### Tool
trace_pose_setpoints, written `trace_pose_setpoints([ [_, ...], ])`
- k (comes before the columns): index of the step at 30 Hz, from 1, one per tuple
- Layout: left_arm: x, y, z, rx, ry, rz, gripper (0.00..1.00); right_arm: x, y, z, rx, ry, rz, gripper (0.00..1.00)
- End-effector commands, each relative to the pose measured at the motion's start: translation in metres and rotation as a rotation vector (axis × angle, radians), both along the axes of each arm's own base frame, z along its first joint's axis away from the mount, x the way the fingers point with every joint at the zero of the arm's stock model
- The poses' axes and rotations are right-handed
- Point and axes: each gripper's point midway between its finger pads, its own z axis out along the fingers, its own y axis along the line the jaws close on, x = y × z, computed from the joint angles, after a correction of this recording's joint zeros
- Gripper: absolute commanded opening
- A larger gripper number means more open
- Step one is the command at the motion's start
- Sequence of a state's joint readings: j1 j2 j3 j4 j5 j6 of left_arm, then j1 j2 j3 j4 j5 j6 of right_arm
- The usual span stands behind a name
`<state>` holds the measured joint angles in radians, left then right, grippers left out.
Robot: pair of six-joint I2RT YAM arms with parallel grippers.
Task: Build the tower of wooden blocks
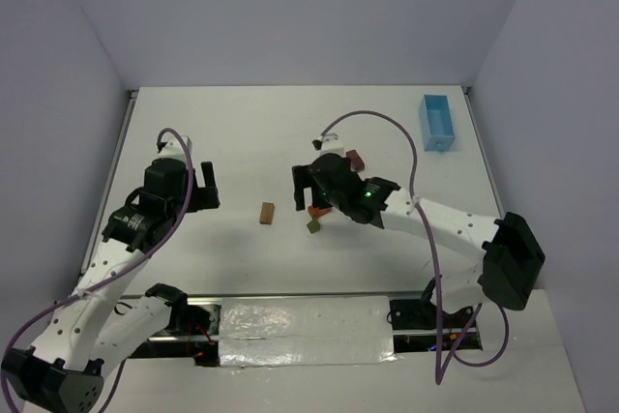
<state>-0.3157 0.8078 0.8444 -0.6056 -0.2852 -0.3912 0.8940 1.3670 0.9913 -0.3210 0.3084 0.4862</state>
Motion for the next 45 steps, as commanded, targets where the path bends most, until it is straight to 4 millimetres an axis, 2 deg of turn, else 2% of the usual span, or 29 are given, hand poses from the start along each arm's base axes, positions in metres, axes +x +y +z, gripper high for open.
trace_pose_setpoints([
  [1, 0.003, 0.010, 0.022, 0.011, -0.079, 0.044, 1.00, 0.000, 0.039, 0.023, 0.057, 0.006, -0.117, 1.00],
  [2, 0.001, 0.015, 0.024, 0.014, -0.091, 0.068, 0.99, -0.008, 0.056, 0.007, 0.034, 0.037, -0.116, 1.00],
  [3, -0.001, 0.018, 0.029, 0.009, -0.114, 0.085, 1.00, -0.006, 0.063, 0.014, 0.030, 0.036, -0.146, 0.99],
  [4, -0.003, 0.021, 0.031, 0.008, -0.124, 0.096, 0.99, -0.002, 0.067, 0.000, -0.016, 0.030, -0.181, 0.99],
  [5, -0.004, 0.024, 0.033, 0.010, -0.132, 0.111, 1.00, -0.002, 0.073, -0.002, -0.025, 0.032, -0.189, 0.99],
  [6, -0.006, 0.029, 0.035, 0.014, -0.144, 0.141, 0.99, 0.002, 0.087, 0.009, 0.015, 0.032, -0.212, 0.98],
  [7, -0.006, 0.031, 0.036, 0.014, -0.148, 0.155, 0.99, -0.002, 0.091, -0.010, -0.052, 0.058, -0.218, 0.97],
  [8, -0.007, 0.034, 0.037, 0.016, -0.147, 0.168, 1.00, -0.002, 0.097, -0.013, -0.064, 0.062, -0.225, 0.96],
  [9, -0.007, 0.036, 0.037, 0.024, -0.144, 0.181, 1.00, 0.000, 0.108, -0.004, -0.052, 0.054, -0.227, 0.93],
  [10, -0.007, 0.036, 0.037, 0.024, -0.144, 0.180, 0.99, -0.002, 0.116, -0.019, -0.091, 0.059, -0.220, 0.90],
  [11, -0.007, 0.035, 0.036, 0.024, -0.142, 0.171, 1.00, 0.000, 0.122, -0.022, -0.102, 0.050, -0.222, 0.87],
  [12, -0.006, 0.032, 0.036, 0.017, -0.140, 0.158, 0.99, 0.002, 0.131, -0.033, -0.132, 0.059, -0.216, 0.82],
  [18, -0.006, 0.027, 0.037, 0.005, -0.144, 0.129, 0.99, 0.011, 0.145, -0.073, -0.220, 0.100, -0.254, 0.70],
  [26, -0.006, 0.023, 0.038, -0.008, -0.152, 0.101, 1.00, 0.017, 0.140, -0.098, -0.235, 0.113, -0.300, 0.68],
  [33, -0.007, 0.022, 0.038, -0.011, -0.156, 0.097, 0.99, 0.021, 0.135, -0.129, -0.226, 0.188, -0.294, 0.58],
  [40, -0.007, 0.021, 0.039, -0.013, -0.158, 0.092, 0.99, 0.026, 0.128, -0.131, -0.224, 0.191, -0.310, 0.57],
  [45, -0.007, 0.022, 0.041, -0.014, -0.164, 0.093, 1.00, 0.025, 0.126, -0.130, -0.229, 0.186, -0.313, 0.45],
])
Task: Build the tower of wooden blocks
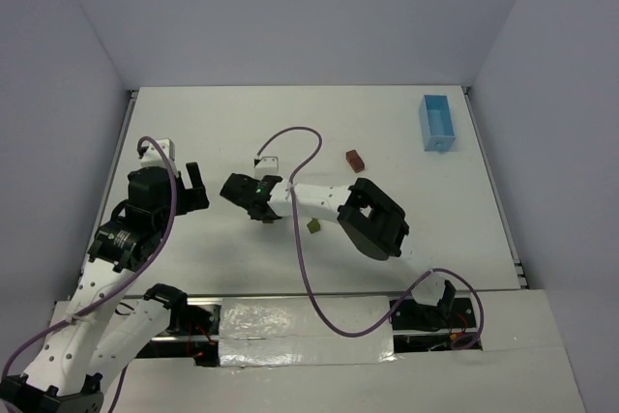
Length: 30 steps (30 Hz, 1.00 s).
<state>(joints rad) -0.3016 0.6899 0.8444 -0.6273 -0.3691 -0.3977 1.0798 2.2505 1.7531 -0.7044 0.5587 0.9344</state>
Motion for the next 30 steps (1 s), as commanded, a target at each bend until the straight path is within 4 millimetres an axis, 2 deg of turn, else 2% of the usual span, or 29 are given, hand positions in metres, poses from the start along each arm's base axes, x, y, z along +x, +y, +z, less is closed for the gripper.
trace_pose_setpoints([
  [1, 0.005, -0.001, 0.015, -0.021, -0.057, 0.005, 0.99, 0.001, -0.005, 0.006, 0.003, -0.023, -0.014, 0.41],
  [3, 0.005, -0.001, 0.015, -0.022, -0.056, 0.005, 1.00, 0.003, -0.006, 0.017, 0.016, -0.049, -0.004, 0.39],
  [4, 0.005, -0.001, 0.015, -0.021, -0.057, 0.003, 0.99, 0.003, -0.011, 0.031, 0.013, -0.071, 0.027, 0.39],
  [6, 0.005, -0.001, 0.015, -0.022, -0.057, 0.003, 0.99, 0.008, -0.008, 0.054, 0.046, -0.126, 0.080, 0.39],
  [7, 0.005, -0.001, 0.015, -0.021, -0.055, 0.001, 1.00, 0.007, -0.015, 0.056, 0.025, -0.138, 0.123, 0.39],
  [8, 0.005, -0.002, 0.014, -0.022, -0.052, 0.001, 0.99, 0.019, -0.020, 0.088, 0.024, -0.209, 0.201, 0.39],
  [9, 0.005, -0.002, 0.015, -0.022, -0.055, -0.001, 1.00, 0.022, -0.025, 0.097, 0.016, -0.220, 0.255, 0.39],
  [10, 0.005, -0.002, 0.014, -0.021, -0.052, -0.001, 0.99, 0.024, -0.041, 0.092, -0.022, -0.215, 0.303, 0.39],
  [11, 0.005, -0.002, 0.014, -0.023, -0.053, -0.003, 0.99, 0.034, -0.052, 0.116, -0.043, -0.268, 0.388, 0.39],
  [12, 0.005, -0.002, 0.014, -0.022, -0.055, -0.001, 0.99, 0.058, -0.083, 0.120, -0.058, -0.262, 0.369, 0.39],
  [13, 0.005, -0.002, 0.015, -0.025, -0.059, -0.004, 0.99, 0.055, -0.094, 0.109, -0.027, -0.206, 0.444, 0.39],
  [14, 0.004, -0.002, 0.016, -0.025, -0.062, -0.004, 1.00, 0.065, -0.110, 0.115, -0.012, -0.210, 0.459, 0.39],
  [15, 0.004, -0.003, 0.017, -0.027, -0.066, -0.009, 1.00, 0.092, -0.150, 0.128, -0.024, -0.234, 0.426, 0.39],
  [16, 0.004, -0.003, 0.017, -0.029, -0.069, -0.012, 0.99, 0.096, -0.162, 0.127, 0.009, -0.214, 0.461, 0.39],
  [17, 0.004, -0.003, 0.018, -0.030, -0.072, -0.012, 1.00, 0.103, -0.182, 0.128, -0.026, -0.204, 0.471, 0.39],
  [18, 0.004, -0.004, 0.018, -0.030, -0.072, -0.016, 1.00, 0.123, -0.214, 0.133, -0.038, -0.205, 0.416, 0.38],
  [19, 0.004, -0.004, 0.017, -0.030, -0.069, -0.017, 1.00, 0.125, -0.219, 0.132, -0.016, -0.187, 0.448, 0.38],
  [21, 0.005, -0.005, 0.016, -0.029, -0.065, -0.020, 0.99, 0.135, -0.243, 0.129, -0.059, -0.165, 0.477, 0.38],
  [22, 0.005, -0.005, 0.017, -0.031, -0.065, -0.020, 1.00, 0.133, -0.243, 0.125, -0.051, -0.144, 0.519, 0.38],
  [26, 0.006, -0.008, 0.015, -0.031, -0.056, -0.034, 0.99, 0.149, -0.262, 0.111, -0.112, -0.106, 0.535, 0.39],
  [28, 0.007, -0.008, 0.014, -0.030, -0.051, -0.035, 0.99, 0.157, -0.263, 0.103, -0.125, -0.087, 0.535, 0.39],
  [30, 0.007, -0.008, 0.014, -0.030, -0.052, -0.037, 1.00, 0.157, -0.259, 0.098, -0.115, -0.072, 0.559, 0.38],
])
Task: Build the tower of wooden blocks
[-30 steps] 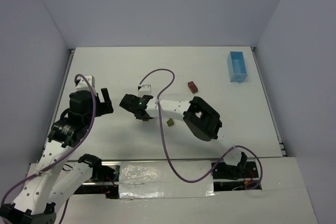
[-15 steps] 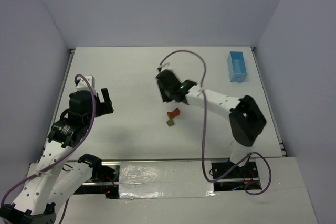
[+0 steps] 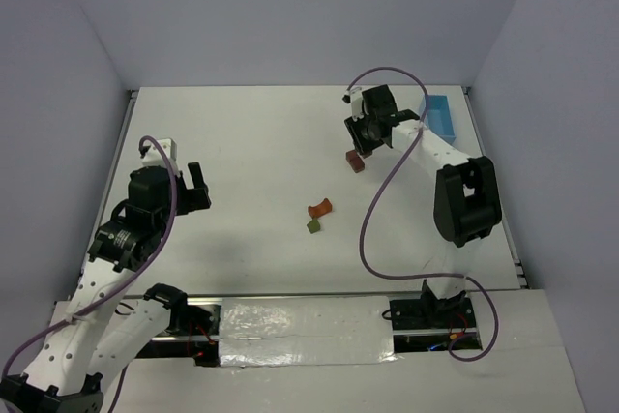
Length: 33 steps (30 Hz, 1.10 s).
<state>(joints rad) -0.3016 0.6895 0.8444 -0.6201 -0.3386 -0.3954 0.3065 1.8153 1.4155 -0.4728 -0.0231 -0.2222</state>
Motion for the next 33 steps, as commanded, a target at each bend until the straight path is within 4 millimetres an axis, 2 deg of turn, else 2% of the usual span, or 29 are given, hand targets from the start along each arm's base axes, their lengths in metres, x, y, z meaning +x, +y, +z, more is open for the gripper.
trace_pose_setpoints([
  [1, 0.006, -0.003, 0.013, -0.018, -0.052, -0.012, 1.00, 0.007, 0.013, 0.004, -0.006, -0.009, 0.107, 0.39],
  [5, 0.006, -0.004, 0.012, -0.017, -0.047, -0.017, 0.99, 0.012, 0.010, -0.004, -0.010, -0.019, 0.062, 0.40],
  [9, 0.007, -0.004, 0.011, -0.015, -0.042, -0.018, 0.99, 0.025, 0.007, 0.001, 0.012, -0.047, -0.044, 0.41],
  [14, 0.007, -0.005, 0.012, -0.016, -0.046, -0.021, 1.00, 0.020, 0.018, -0.001, 0.034, -0.048, -0.038, 0.44],
  [20, 0.007, -0.005, 0.011, -0.017, -0.045, -0.024, 0.99, 0.020, 0.023, -0.018, 0.032, -0.029, -0.030, 0.45],
  [26, 0.007, -0.005, 0.011, -0.017, -0.043, -0.025, 0.99, 0.021, 0.023, -0.032, 0.005, -0.001, -0.025, 0.46],
  [33, 0.006, -0.005, 0.011, -0.018, -0.046, -0.027, 1.00, 0.020, 0.021, -0.037, -0.011, 0.005, -0.026, 0.48],
])
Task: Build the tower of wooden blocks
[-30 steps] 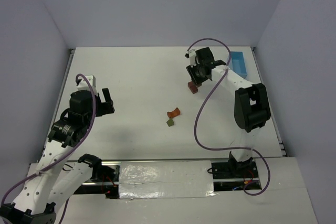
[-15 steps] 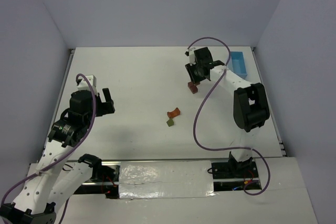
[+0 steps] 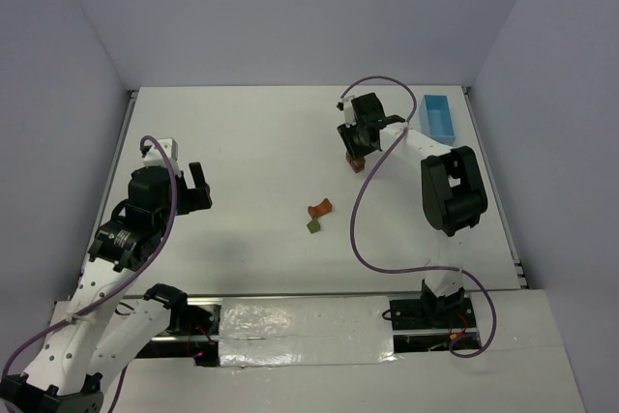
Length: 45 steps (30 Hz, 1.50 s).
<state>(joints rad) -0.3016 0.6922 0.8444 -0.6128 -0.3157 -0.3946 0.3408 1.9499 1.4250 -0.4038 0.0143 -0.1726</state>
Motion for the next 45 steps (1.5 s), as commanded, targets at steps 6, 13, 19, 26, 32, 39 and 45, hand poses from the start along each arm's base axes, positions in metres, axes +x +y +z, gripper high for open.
trace_pose_setpoints([
  [6, 0.0057, -0.0012, 0.0106, -0.007, -0.043, -0.006, 1.00, 0.0092, 0.0068, 0.0143, 0.013, -0.051, 0.006, 0.49],
  [13, 0.0055, -0.0015, 0.0110, -0.008, -0.045, -0.008, 1.00, 0.0064, 0.0088, 0.0098, 0.018, -0.024, 0.013, 0.48],
  [19, 0.0057, -0.0012, 0.0106, -0.006, -0.043, -0.007, 1.00, 0.0060, 0.0093, 0.0104, 0.017, -0.022, 0.016, 0.47],
  [26, 0.0056, -0.0008, 0.0110, -0.006, -0.045, -0.005, 1.00, 0.0061, 0.0095, 0.0104, 0.018, -0.020, 0.013, 0.44],
  [32, 0.0059, -0.0009, 0.0103, -0.005, -0.042, -0.005, 0.99, 0.0044, 0.0130, 0.0118, 0.036, -0.014, 0.024, 0.43],
  [39, 0.0061, -0.0007, 0.0099, -0.004, -0.041, -0.004, 1.00, 0.0033, 0.0134, 0.0126, 0.040, -0.011, 0.022, 0.43],
  [45, 0.0063, -0.0011, 0.0102, -0.006, -0.040, -0.005, 0.99, 0.0035, 0.0100, 0.0124, 0.031, -0.009, 0.011, 0.46],
])
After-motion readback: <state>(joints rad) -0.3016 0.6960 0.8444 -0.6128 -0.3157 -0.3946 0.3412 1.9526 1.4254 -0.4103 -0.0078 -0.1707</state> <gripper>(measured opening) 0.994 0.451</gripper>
